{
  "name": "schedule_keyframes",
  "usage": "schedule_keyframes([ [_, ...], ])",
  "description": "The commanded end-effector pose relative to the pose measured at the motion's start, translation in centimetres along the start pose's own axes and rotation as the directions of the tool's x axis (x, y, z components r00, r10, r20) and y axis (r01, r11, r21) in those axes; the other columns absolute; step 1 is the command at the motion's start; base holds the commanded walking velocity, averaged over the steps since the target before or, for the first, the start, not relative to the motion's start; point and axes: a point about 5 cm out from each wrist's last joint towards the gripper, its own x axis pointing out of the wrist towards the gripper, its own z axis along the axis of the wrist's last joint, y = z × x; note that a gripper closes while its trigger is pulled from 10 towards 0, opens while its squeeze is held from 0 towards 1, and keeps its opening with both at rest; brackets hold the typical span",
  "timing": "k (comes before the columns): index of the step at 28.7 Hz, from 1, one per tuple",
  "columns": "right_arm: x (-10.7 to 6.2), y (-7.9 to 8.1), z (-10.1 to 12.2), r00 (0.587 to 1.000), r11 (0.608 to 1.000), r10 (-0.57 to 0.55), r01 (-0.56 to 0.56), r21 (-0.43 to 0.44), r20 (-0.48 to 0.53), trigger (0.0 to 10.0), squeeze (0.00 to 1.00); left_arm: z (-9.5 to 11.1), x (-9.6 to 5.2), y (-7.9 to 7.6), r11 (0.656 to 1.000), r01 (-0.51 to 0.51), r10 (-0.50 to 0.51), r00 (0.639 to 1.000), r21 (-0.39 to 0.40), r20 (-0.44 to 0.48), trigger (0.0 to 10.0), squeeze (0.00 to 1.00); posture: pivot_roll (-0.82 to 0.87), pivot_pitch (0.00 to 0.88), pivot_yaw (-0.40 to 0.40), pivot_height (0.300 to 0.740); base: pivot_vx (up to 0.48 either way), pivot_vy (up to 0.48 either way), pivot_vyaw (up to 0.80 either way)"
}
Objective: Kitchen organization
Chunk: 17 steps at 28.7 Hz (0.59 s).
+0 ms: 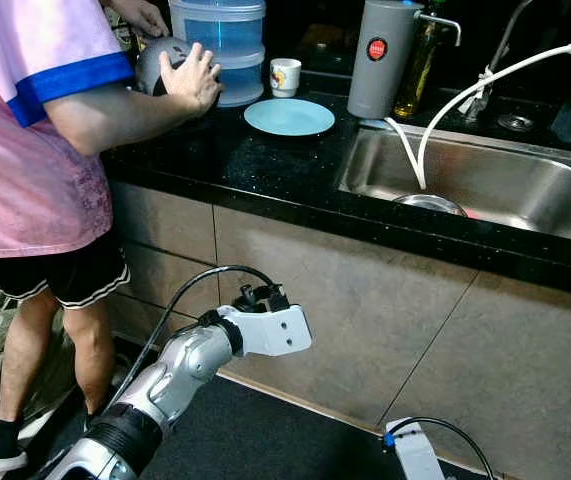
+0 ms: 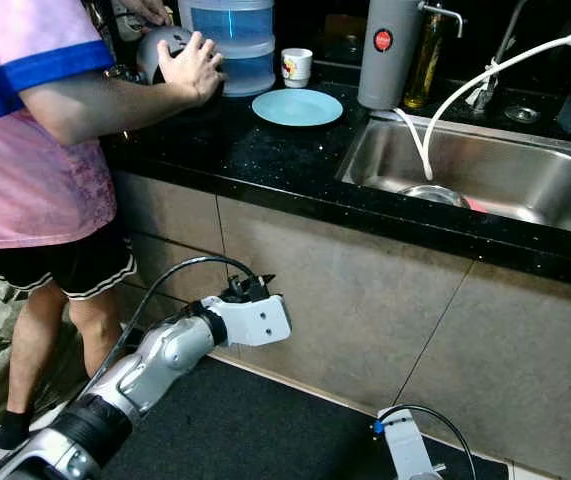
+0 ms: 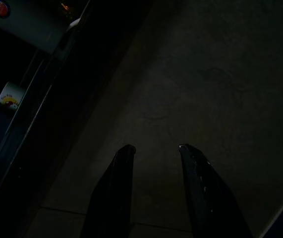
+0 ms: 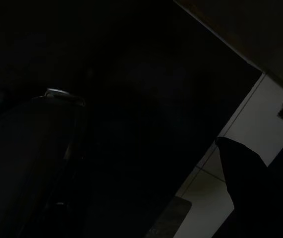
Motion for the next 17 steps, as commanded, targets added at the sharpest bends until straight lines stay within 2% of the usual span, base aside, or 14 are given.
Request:
schedule_keyframes([
  [1, -0.03, -0.11, -0.34, 1.000, 1.000, 0.000, 0.000, -0.001, -0.010, 10.0, 0.00, -0.08, -0.12, -0.56, 1.000, 0.009, -0.010, 1.000, -0.006, -0.007, 10.0, 0.00, 0.12, 0.000, -0.021, 0.740, 0.000, 0.000, 0.00],
  [17, -0.04, -0.12, -0.36, 1.000, 1.000, 0.002, -0.002, -0.001, -0.010, 10.0, 0.00, 0.04, -0.14, -0.52, 1.000, 0.009, -0.009, 1.000, -0.006, -0.005, 10.0, 0.00, 0.12, 0.000, -0.020, 0.740, 0.000, 0.000, 0.00],
])
